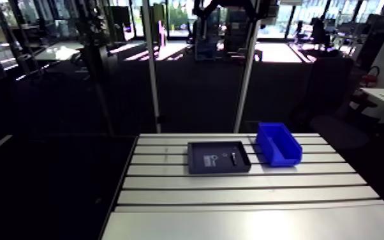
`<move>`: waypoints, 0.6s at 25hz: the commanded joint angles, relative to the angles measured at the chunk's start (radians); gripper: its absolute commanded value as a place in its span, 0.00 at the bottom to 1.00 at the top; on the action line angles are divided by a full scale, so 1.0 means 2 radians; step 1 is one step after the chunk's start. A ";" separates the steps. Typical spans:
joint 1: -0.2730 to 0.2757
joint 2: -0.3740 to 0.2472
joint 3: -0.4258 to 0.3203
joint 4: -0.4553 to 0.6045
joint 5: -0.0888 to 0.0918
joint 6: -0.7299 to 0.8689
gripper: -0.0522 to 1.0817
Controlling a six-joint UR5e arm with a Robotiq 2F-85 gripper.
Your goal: Pick up the M10 bolt from the tray and put it into the blue bin.
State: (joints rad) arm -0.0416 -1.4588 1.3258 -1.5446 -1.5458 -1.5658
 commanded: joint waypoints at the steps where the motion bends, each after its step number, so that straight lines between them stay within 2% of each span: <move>1: -0.001 -0.006 0.000 0.000 0.000 0.002 0.05; 15: -0.002 -0.007 0.005 0.000 -0.001 0.002 0.05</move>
State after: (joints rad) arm -0.0426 -1.4732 1.3337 -1.5442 -1.5465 -1.5610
